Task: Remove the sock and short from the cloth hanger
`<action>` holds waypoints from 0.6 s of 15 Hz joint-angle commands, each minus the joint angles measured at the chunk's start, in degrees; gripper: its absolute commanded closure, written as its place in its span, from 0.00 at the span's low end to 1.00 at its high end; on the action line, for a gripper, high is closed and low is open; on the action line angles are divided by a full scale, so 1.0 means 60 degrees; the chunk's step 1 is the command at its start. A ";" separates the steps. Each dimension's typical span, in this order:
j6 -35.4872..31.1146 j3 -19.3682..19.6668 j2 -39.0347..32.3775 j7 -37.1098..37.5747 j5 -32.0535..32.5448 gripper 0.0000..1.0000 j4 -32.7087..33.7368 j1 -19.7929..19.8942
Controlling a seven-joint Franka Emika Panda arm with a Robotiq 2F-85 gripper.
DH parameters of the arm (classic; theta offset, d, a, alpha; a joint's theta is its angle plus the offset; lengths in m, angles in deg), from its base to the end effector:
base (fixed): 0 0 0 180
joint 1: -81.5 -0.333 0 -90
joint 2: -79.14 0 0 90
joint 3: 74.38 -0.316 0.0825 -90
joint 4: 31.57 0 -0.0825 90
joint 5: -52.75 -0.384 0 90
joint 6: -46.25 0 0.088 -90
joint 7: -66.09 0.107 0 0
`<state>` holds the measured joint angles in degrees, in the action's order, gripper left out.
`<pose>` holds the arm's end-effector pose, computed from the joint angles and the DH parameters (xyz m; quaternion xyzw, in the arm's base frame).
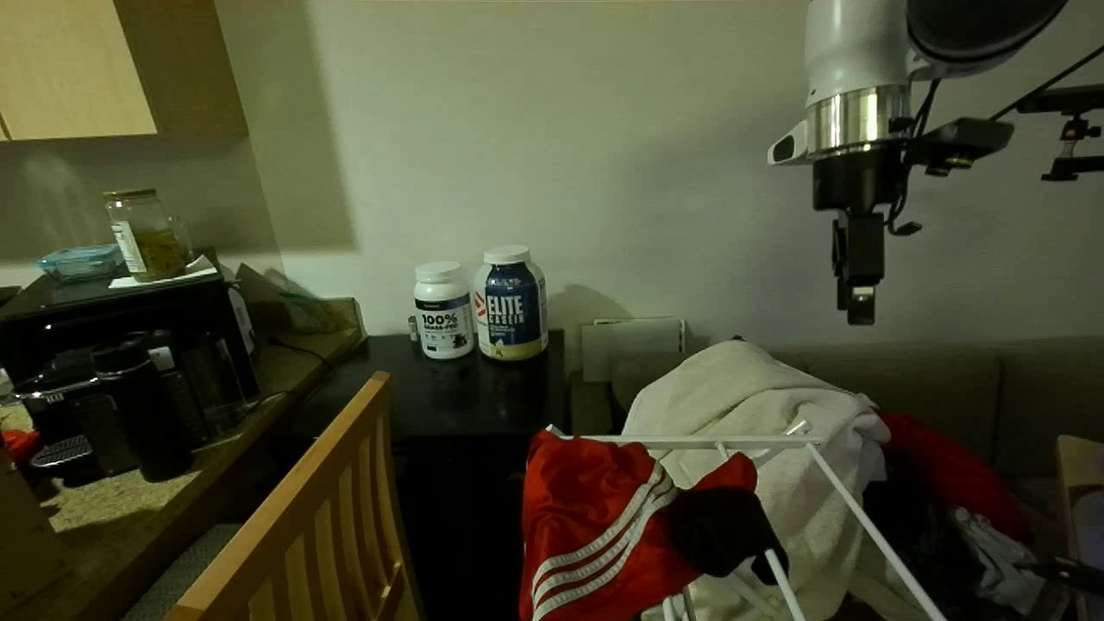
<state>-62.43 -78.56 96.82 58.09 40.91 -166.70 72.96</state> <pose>0.4188 0.1108 0.4369 -0.9842 -0.1362 0.0792 0.0808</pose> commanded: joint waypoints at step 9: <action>-0.3577 -0.1213 -0.2790 -0.0084 -0.0197 0.00 0.0473 -0.0880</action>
<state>-79.74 -84.66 82.93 58.09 40.87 -165.38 68.06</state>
